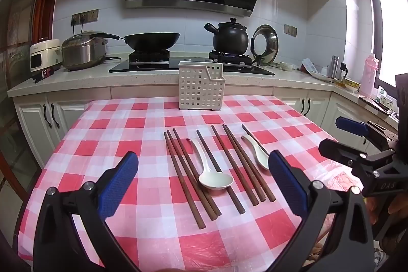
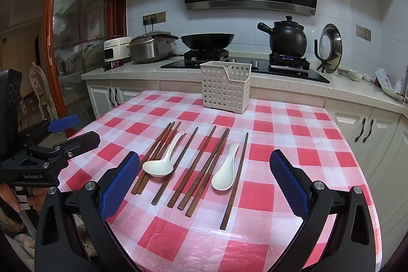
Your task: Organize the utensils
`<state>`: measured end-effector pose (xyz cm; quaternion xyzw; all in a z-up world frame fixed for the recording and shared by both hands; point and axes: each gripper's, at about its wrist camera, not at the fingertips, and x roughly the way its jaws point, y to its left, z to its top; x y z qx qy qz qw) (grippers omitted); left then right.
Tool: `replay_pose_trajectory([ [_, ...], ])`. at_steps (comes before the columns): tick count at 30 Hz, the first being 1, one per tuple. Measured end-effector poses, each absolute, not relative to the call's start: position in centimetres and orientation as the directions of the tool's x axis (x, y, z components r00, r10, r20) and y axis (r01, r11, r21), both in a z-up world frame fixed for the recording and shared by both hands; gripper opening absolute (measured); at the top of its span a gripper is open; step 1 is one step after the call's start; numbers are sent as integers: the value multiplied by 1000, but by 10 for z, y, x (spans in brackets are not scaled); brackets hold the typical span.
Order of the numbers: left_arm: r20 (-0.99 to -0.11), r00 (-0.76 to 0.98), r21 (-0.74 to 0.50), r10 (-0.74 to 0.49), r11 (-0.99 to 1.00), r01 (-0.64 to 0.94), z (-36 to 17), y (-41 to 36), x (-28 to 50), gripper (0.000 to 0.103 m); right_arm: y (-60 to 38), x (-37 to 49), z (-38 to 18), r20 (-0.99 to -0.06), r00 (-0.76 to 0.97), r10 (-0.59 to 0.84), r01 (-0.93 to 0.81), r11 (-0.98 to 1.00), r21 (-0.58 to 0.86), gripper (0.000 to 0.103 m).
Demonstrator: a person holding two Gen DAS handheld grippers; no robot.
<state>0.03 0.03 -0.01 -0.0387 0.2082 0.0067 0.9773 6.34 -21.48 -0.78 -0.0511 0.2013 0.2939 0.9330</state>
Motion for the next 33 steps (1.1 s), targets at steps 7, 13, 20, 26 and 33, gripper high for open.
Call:
replay_pose_trajectory([
  [7,-409,913,-75,-8,997,-26,0,3,2,99,-215,63,-8,-406,746,527,-569,822,23,96],
  [13,-402,916,-63,3,998,-30,0,0,0,99,-215,64,-8,-405,747,527,-568,822,23,96],
  [20,-403,915,-62,1,998,-29,0,0,0,99,-216,64,-8,-405,747,528,-569,822,23,96],
  [26,-403,915,-62,-1,998,-26,0,0,0,99,-216,64,-8,-404,748,527,-567,823,24,96],
  [33,-402,916,-60,0,998,-26,1,0,-1,99,-217,64,-8,-403,748,527,-567,823,24,96],
])
